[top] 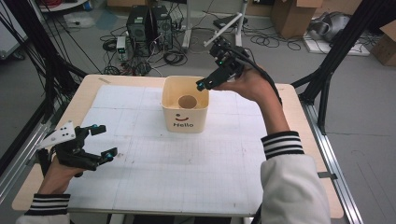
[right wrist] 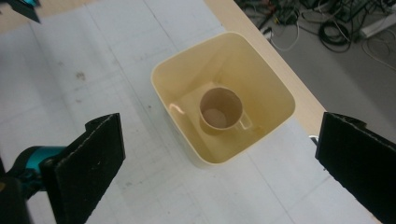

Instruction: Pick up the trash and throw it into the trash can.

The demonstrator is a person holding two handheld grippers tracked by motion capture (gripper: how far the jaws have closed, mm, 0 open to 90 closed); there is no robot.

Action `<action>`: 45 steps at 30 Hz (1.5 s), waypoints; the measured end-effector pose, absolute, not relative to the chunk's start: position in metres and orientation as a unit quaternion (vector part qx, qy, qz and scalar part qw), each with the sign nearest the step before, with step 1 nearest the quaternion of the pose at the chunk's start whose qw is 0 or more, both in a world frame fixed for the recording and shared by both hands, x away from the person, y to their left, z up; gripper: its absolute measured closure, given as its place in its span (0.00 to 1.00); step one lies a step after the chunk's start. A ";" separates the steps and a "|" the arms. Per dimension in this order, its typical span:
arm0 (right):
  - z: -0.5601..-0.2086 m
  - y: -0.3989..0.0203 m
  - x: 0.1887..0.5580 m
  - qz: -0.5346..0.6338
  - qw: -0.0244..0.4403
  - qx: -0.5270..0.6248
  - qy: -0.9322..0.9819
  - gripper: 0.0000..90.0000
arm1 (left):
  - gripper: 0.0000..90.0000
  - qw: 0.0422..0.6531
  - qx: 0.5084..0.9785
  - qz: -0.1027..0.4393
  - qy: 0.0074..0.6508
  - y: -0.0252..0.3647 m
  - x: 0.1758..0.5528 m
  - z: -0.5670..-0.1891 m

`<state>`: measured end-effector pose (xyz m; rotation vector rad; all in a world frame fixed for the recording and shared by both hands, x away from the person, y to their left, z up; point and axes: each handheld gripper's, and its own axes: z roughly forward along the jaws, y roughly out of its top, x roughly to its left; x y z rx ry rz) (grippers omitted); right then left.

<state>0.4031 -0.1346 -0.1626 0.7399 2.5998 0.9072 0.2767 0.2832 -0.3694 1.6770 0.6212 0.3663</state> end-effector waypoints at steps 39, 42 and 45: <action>-0.295 -0.260 0.279 0.508 0.179 0.269 0.798 0.00 | 0.02 0.602 0.737 0.160 0.264 0.280 0.276 -0.370; -0.304 -0.269 0.271 0.527 0.189 0.272 0.782 0.00 | 0.02 0.602 0.737 0.160 0.263 0.280 0.275 -0.370; -0.312 -0.278 0.265 0.546 0.192 0.275 0.767 0.00 | 0.02 0.602 0.737 0.160 0.263 0.280 0.275 -0.370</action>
